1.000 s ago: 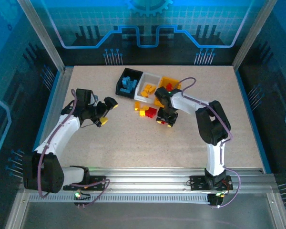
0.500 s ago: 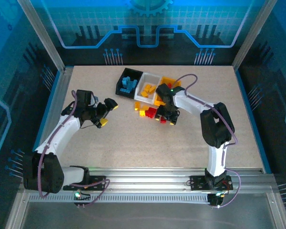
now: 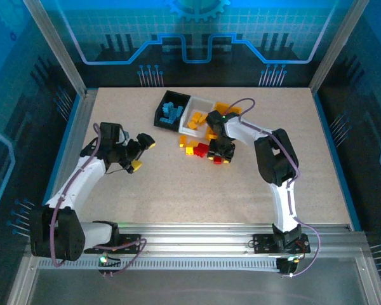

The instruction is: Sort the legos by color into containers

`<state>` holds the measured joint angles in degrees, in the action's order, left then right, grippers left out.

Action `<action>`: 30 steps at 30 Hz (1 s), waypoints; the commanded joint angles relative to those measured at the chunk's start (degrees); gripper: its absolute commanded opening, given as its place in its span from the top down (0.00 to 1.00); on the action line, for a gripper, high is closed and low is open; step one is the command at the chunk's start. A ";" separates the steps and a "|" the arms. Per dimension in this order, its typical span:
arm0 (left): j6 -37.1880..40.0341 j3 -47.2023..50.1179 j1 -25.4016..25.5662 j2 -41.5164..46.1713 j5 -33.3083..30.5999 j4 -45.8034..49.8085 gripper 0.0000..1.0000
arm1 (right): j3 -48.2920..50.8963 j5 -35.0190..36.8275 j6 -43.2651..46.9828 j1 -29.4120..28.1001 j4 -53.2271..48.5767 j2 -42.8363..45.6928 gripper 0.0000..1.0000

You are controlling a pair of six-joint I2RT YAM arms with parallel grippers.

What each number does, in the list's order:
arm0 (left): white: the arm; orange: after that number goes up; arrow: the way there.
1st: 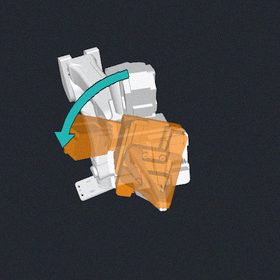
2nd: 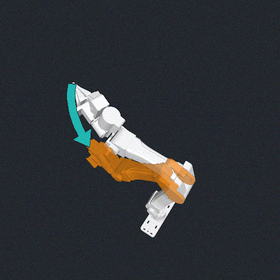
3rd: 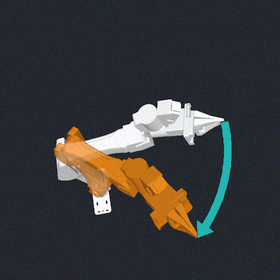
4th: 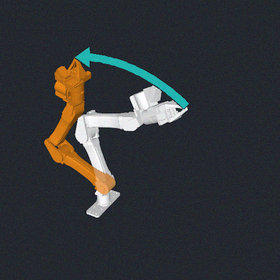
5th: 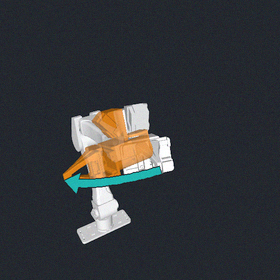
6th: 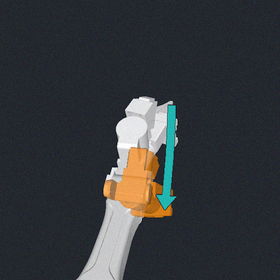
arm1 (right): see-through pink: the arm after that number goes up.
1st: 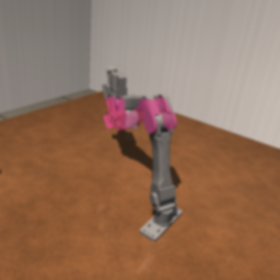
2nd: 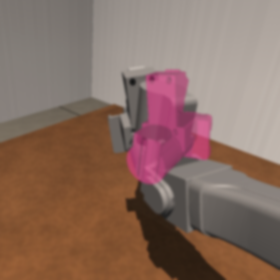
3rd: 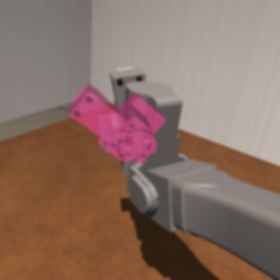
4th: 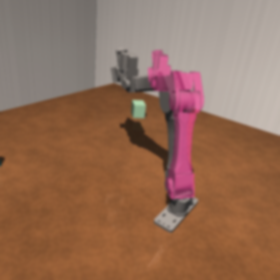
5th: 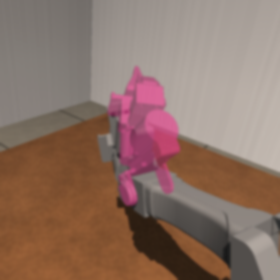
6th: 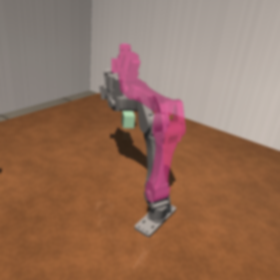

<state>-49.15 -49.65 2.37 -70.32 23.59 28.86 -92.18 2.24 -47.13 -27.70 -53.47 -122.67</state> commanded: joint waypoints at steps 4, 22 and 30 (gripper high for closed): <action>0.28 1.04 -1.15 1.68 -0.22 1.29 0.01 | -0.65 2.59 1.44 0.38 -1.68 0.06 0.64; 12.10 -6.95 3.02 -6.69 0.27 5.27 0.01 | -10.28 1.97 4.25 3.51 -5.70 12.03 0.72; 15.04 -10.46 12.86 -9.98 -4.70 8.48 0.01 | -31.81 -0.26 7.42 7.90 -9.45 -3.43 0.72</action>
<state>-36.86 -58.92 12.95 -79.79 21.32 34.17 -118.65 2.87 -41.78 -20.93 -59.13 -120.86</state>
